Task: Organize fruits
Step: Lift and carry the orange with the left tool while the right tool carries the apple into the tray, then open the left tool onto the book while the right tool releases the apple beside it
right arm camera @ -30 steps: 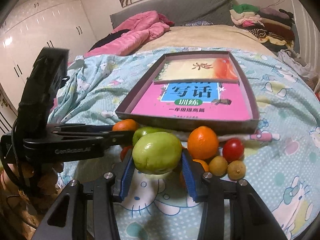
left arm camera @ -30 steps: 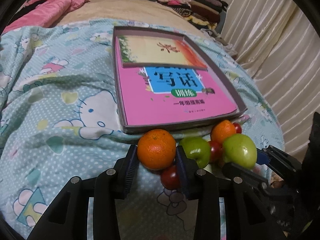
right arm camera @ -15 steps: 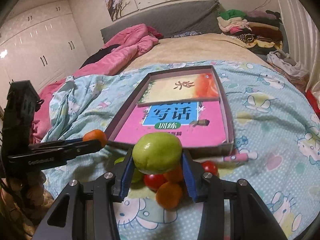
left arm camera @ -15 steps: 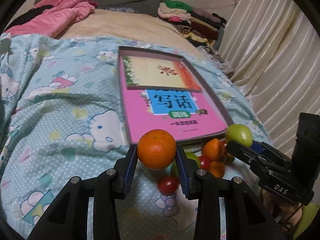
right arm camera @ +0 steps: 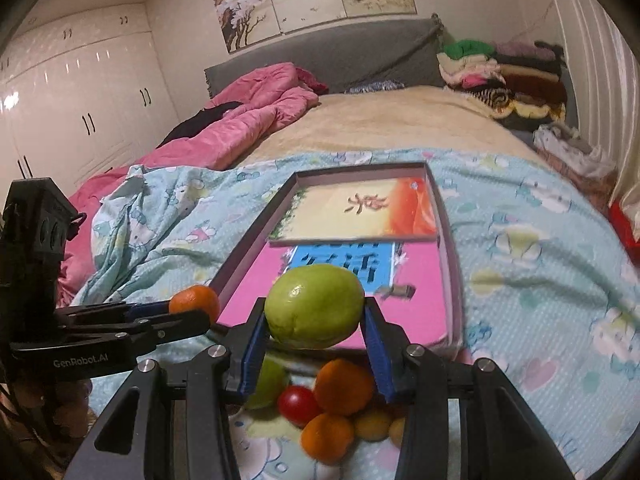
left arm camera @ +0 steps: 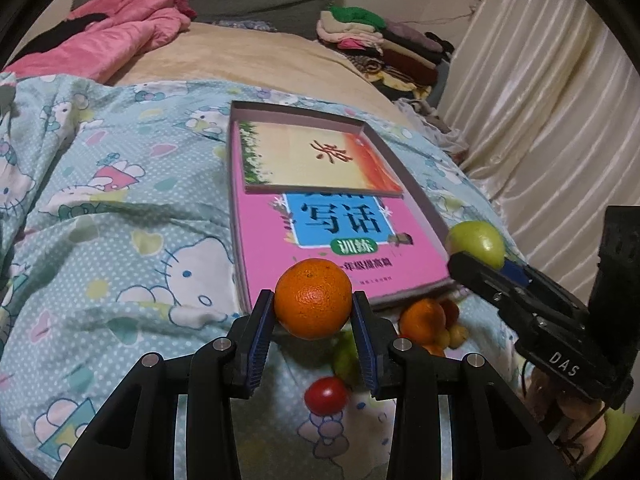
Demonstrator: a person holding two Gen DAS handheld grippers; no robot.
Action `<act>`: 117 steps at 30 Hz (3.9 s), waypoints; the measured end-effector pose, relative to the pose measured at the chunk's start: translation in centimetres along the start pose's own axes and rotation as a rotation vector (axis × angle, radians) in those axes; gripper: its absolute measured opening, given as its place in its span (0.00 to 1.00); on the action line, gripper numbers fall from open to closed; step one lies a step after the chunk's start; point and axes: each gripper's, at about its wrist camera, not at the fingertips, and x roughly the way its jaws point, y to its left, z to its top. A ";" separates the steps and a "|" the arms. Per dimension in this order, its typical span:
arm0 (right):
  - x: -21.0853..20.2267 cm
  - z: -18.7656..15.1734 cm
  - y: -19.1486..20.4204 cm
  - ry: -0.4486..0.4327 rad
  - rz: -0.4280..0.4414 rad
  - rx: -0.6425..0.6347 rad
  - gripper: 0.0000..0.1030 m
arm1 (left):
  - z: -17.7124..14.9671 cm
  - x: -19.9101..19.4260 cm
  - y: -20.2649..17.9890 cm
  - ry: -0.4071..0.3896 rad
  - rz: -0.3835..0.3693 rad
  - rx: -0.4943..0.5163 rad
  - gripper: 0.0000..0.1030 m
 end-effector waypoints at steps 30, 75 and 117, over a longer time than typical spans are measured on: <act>2.5 2.1 -2.3 -0.007 -0.048 -0.005 0.44 | 1.8 3.7 -1.3 -0.013 0.085 0.041 0.38; 5.8 0.2 -3.3 0.151 -0.201 -0.068 0.44 | 1.3 6.1 -1.8 0.023 0.175 0.132 0.39; 5.4 0.1 -3.6 0.126 -0.158 -0.013 0.55 | 1.3 5.4 -2.2 0.008 0.158 0.129 0.51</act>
